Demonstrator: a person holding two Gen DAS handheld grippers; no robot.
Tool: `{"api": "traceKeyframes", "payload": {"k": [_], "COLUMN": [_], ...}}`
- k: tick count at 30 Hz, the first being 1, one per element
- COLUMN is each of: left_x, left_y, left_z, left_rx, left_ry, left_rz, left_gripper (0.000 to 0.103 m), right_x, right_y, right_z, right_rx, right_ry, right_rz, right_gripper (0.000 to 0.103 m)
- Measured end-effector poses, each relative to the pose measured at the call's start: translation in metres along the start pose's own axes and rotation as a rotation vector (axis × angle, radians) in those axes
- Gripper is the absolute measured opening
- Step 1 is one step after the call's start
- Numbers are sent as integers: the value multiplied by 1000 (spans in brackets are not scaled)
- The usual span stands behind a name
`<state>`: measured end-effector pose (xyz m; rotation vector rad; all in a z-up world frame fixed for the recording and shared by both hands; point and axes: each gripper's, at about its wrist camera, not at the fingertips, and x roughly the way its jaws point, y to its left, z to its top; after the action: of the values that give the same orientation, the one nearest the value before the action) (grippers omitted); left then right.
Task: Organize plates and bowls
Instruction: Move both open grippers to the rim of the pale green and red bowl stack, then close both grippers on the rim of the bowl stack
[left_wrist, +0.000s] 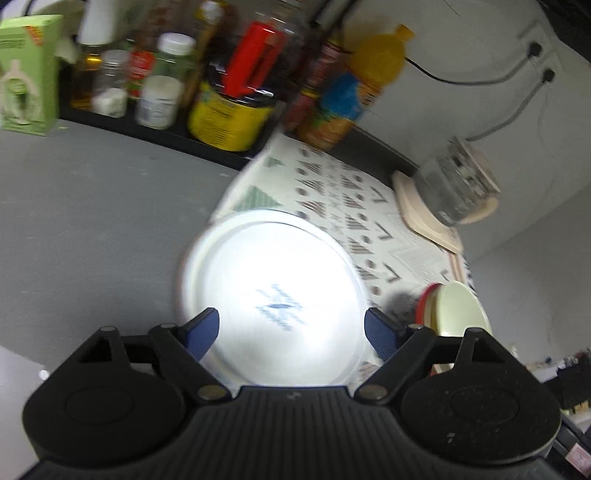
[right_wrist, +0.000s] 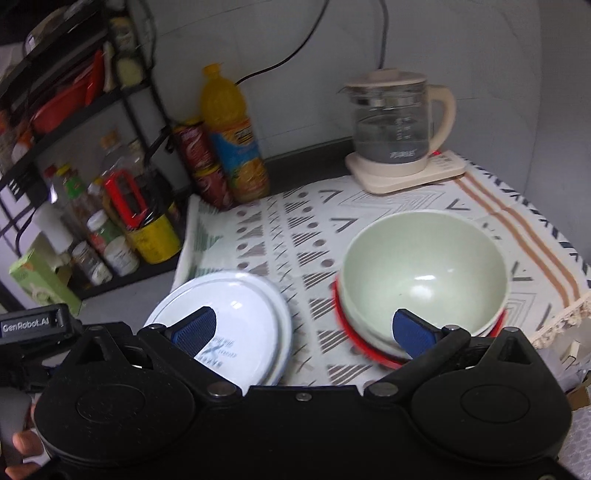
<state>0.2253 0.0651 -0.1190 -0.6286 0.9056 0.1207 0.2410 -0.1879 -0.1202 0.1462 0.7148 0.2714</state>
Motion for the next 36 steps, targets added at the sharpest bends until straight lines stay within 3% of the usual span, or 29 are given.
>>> {"api": "traceKeyframes", "payload": {"k": [9,17,27,30,36], "left_x": [31,64,98,109,134], "left_y": [-70,-111,-141,-145,-149], "left_z": [-1,-9,-17,-19,-27], "left_rx": [114,121,121,98,26], "left_ry": [46,105,147,145,169], "left_rz": [-19,-33,15,45,77], "left_gripper": [84,80,80,78,64], "right_x": [-7,5,32,46,73], "right_y": [-57,-103,-146,-159,-176], "right_z": [18,31,43,44,45], "right_rx": [42,88,92,119,119], "right_ry": [-8,44,157,207,298], "right_rz": [-19,3,48,81,128], "right_gripper": [103,103,101,87,74]}}
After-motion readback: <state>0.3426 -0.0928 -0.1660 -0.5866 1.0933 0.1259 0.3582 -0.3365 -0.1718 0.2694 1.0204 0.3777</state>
